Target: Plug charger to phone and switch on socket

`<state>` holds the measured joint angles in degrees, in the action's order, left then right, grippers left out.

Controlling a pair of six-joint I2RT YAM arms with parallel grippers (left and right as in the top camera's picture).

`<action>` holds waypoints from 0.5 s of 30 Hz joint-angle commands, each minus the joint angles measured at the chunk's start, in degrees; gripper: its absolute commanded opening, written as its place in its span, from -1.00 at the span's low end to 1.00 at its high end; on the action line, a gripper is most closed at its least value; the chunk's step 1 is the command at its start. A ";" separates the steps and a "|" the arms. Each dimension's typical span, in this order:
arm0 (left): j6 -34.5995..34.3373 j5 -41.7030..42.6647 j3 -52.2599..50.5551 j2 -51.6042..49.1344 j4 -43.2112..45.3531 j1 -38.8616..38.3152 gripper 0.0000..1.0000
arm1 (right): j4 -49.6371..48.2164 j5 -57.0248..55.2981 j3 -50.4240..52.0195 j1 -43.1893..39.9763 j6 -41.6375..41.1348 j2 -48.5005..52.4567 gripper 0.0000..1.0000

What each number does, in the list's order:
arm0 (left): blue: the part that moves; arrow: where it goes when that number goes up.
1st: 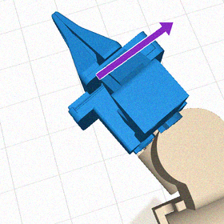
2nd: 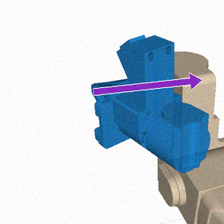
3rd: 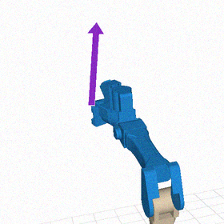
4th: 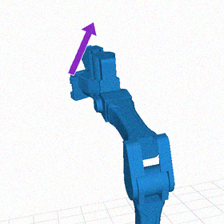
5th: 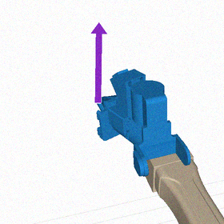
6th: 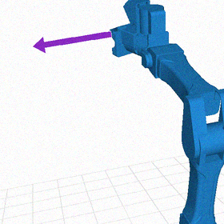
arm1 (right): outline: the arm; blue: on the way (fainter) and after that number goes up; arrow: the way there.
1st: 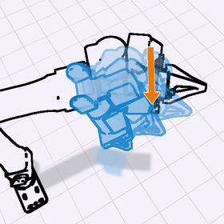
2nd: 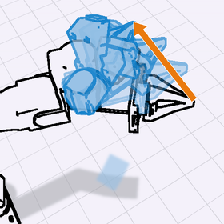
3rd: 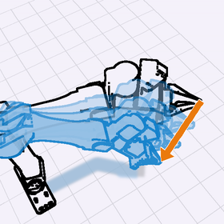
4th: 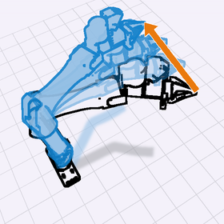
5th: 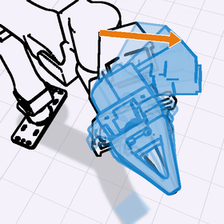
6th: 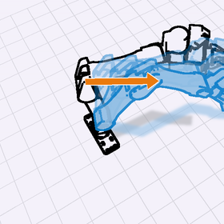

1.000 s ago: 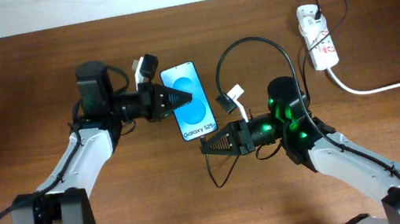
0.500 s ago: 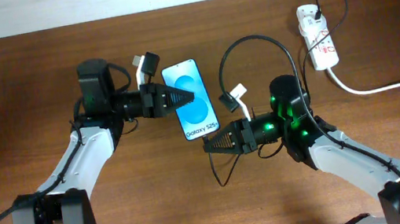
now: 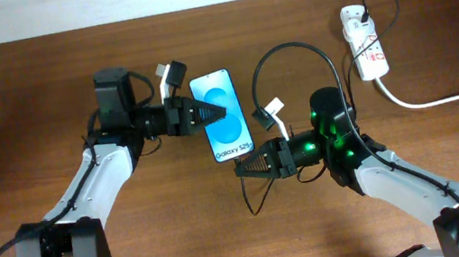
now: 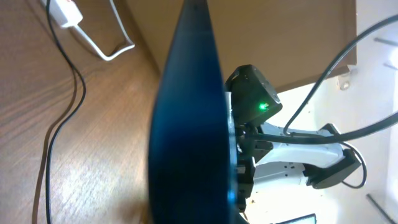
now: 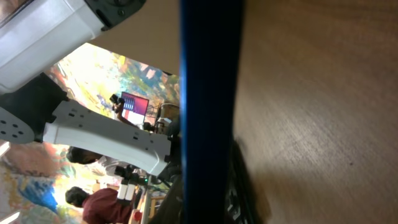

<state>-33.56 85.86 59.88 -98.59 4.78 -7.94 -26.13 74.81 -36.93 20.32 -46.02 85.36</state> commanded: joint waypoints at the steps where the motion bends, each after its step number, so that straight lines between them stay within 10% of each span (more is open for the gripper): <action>1: 11.50 4.28 -2.75 0.13 -7.45 -4.70 -1.00 | -3.23 -9.07 -5.81 -1.97 1.66 -1.29 -0.92; 15: 26.80 4.35 -2.75 0.13 -17.20 -4.94 -1.00 | 1.44 -5.64 -6.23 -1.97 3.21 -1.29 -0.92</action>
<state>-19.57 86.24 60.84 -98.56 -8.64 -8.36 -20.99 76.86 -36.93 20.36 -44.56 85.58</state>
